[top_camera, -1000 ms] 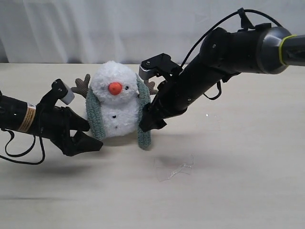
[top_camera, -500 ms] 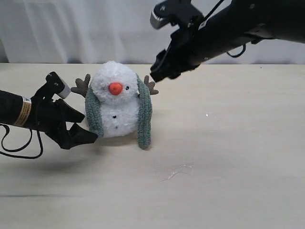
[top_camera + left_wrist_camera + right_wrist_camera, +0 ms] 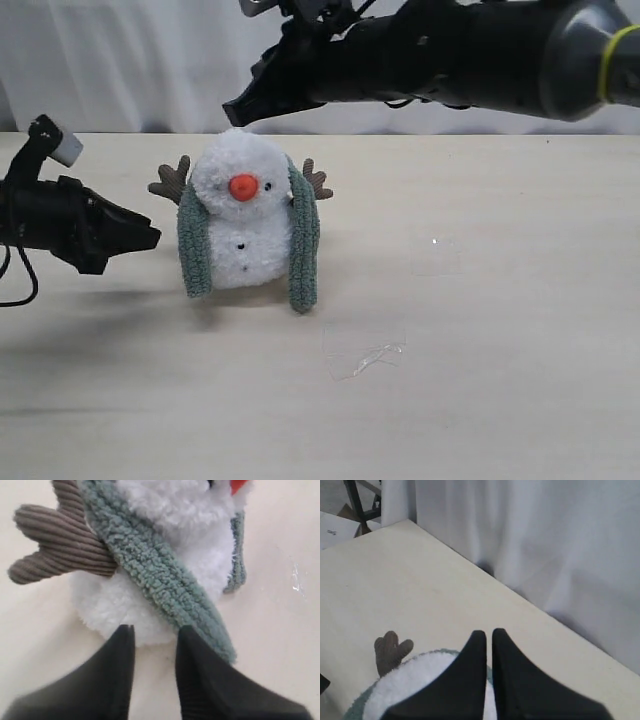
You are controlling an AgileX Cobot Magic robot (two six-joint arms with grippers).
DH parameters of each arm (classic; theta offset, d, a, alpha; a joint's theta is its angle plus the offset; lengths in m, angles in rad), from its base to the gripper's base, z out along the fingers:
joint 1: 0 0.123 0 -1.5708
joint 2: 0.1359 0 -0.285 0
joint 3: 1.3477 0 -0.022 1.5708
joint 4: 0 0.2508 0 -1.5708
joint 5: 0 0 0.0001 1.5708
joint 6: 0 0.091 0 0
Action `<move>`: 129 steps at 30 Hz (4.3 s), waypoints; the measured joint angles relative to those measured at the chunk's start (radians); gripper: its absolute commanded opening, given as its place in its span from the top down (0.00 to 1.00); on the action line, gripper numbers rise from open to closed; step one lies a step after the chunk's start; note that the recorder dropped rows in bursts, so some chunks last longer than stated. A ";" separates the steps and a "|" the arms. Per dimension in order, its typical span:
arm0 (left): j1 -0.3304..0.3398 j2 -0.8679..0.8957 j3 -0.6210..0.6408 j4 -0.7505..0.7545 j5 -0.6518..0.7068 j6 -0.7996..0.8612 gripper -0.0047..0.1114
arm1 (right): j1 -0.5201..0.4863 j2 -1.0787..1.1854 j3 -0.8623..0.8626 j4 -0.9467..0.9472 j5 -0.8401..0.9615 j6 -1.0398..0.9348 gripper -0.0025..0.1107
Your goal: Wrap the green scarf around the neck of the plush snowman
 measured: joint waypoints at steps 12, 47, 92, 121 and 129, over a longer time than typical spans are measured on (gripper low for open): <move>-0.018 0.000 0.000 -0.419 -0.071 0.386 0.96 | 0.000 0.211 -0.276 0.028 0.307 0.075 0.94; -0.135 0.162 -0.162 -0.498 -0.044 0.590 0.96 | 0.000 0.219 -0.290 -0.066 0.452 0.154 0.94; -0.068 0.091 -0.162 -0.294 -0.053 0.380 0.96 | 0.000 0.219 -0.290 -0.071 0.463 0.154 0.94; -0.102 0.192 -0.164 -0.031 -0.223 0.147 0.96 | 0.000 0.215 -0.290 -0.071 0.467 0.154 0.68; -0.072 0.192 -0.164 -0.031 -0.229 0.147 0.96 | 0.000 0.155 -0.290 -0.078 0.487 0.154 0.42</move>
